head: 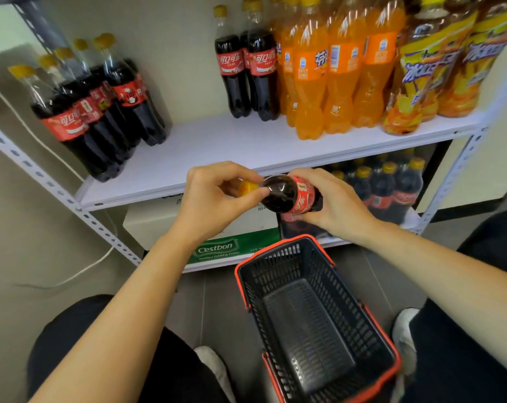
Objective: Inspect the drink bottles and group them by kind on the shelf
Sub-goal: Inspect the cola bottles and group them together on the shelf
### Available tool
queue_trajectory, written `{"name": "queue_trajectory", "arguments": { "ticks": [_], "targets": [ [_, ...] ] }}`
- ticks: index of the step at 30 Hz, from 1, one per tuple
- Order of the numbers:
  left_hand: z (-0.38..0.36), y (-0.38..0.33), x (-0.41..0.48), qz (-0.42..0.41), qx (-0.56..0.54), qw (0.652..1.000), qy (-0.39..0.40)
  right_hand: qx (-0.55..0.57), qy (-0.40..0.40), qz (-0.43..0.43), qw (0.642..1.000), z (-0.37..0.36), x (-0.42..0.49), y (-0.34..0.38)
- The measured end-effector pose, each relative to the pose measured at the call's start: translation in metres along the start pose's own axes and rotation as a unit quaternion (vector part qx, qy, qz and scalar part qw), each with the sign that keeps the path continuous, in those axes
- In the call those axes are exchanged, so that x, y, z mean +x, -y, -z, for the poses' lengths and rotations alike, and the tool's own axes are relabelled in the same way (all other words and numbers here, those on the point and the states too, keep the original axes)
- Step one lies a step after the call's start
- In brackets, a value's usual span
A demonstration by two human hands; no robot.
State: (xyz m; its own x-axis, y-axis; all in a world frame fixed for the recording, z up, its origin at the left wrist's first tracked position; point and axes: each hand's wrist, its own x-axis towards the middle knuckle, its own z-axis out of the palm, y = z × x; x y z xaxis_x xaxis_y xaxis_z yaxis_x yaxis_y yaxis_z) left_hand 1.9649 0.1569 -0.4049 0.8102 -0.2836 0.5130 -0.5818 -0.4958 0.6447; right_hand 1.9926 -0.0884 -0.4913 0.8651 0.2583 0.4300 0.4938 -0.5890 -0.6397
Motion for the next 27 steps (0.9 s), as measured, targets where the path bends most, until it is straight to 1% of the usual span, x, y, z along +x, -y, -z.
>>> {"name": "queue_trajectory", "arguments": {
  "ticks": [2, 4, 5, 7, 12, 16, 18, 20, 22, 24, 27],
  "targets": [
    [-0.002, -0.001, 0.002, 0.047, -0.037, 0.998, -0.010, -0.011, -0.010, 0.002, 1.000, 0.002, 0.000, 0.000],
    [-0.004, -0.003, 0.004, 0.095, -0.129, 0.987, -0.019, -0.014, -0.017, 0.003, 1.000, 0.002, 0.000, 0.000],
    [-0.005, -0.004, 0.005, 0.109, -0.169, 0.979, -0.028, -0.010, -0.017, 0.003, 1.000, 0.003, 0.000, 0.001],
    [-0.005, -0.003, 0.005, 0.115, -0.216, 0.969, -0.035, 0.007, -0.016, -0.001, 1.000, 0.003, 0.001, 0.001],
    [-0.003, 0.001, 0.003, 0.061, -0.235, 0.970, -0.017, 0.067, 0.011, -0.007, 0.998, 0.003, 0.003, 0.003],
    [-0.007, 0.002, 0.002, 0.029, -0.230, 0.972, -0.046, 0.109, 0.052, -0.022, 0.992, 0.005, 0.005, 0.007],
    [-0.010, 0.001, 0.002, 0.038, -0.239, 0.966, -0.088, 0.115, 0.076, -0.019, 0.990, 0.007, 0.007, 0.009],
    [-0.014, 0.000, 0.002, 0.047, -0.249, 0.957, -0.141, 0.138, 0.100, -0.020, 0.985, 0.008, 0.007, 0.011],
    [-0.016, 0.001, 0.004, 0.056, -0.246, 0.951, -0.177, 0.165, 0.123, -0.026, 0.978, 0.008, 0.007, 0.013],
    [-0.016, 0.002, 0.006, 0.074, -0.249, 0.948, -0.183, 0.203, 0.150, -0.040, 0.967, 0.008, 0.007, 0.014],
    [-0.015, 0.006, 0.008, 0.100, -0.302, 0.935, -0.156, 0.251, 0.186, -0.068, 0.947, 0.010, 0.006, 0.016]
  ]
}}
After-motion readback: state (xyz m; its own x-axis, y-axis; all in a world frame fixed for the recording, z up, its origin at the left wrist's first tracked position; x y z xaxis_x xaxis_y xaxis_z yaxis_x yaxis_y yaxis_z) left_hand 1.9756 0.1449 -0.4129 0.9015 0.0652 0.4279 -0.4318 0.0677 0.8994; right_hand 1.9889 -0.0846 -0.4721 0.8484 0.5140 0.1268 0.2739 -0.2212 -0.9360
